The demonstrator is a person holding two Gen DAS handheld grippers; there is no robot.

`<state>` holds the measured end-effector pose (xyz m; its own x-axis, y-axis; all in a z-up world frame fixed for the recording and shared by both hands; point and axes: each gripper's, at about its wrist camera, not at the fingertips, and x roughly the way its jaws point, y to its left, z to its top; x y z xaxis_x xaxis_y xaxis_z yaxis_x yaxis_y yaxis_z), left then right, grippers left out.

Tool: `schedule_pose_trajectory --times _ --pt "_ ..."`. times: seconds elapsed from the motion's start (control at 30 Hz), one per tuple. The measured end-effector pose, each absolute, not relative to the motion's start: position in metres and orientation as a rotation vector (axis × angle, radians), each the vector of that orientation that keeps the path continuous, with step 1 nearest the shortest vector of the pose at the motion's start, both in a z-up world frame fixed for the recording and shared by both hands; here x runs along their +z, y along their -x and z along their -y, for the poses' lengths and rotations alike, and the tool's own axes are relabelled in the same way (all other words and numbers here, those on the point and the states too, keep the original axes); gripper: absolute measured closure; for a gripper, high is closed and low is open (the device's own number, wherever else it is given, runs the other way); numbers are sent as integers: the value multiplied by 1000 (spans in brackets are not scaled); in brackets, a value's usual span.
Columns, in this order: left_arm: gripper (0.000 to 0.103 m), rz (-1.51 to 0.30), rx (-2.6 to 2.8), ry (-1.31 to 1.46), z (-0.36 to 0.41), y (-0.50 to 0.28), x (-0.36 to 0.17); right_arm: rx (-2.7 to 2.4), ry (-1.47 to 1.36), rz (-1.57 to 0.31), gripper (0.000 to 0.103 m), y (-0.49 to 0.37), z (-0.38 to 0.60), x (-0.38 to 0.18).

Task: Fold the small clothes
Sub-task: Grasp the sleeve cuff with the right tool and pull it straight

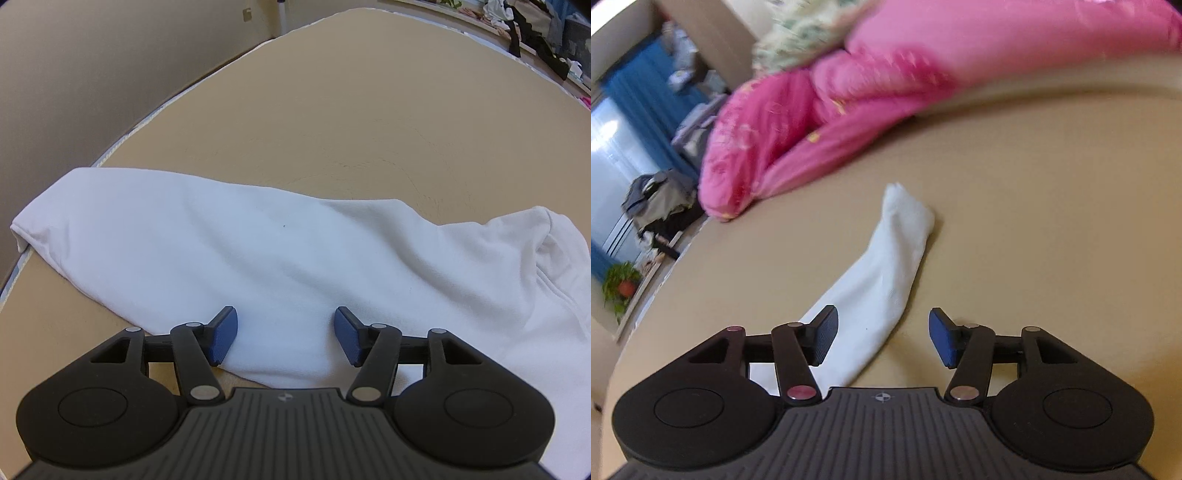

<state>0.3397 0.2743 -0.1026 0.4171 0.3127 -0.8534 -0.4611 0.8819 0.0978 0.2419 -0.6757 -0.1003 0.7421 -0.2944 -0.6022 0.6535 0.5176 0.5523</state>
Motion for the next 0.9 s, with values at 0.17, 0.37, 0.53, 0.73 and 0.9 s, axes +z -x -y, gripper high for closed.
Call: schedule_pose_trajectory --times 0.17,0.37,0.53,0.73,0.9 --pt "37 -1022 487 128 -267 -340 -102 -677 -879 -407 99 -271 695 -115" --pt "37 -1028 480 121 -265 -340 -99 -995 -738 -355 103 -230 710 -104" --pt "36 -967 470 84 -253 -334 -82 -977 -702 -304 99 -206 704 -95" --pt "36 -886 239 139 -228 -320 -70 -632 -711 -571 88 -235 681 -110" --pt "38 -986 278 149 -230 -310 -80 -734 -554 -564 78 -222 627 -64"
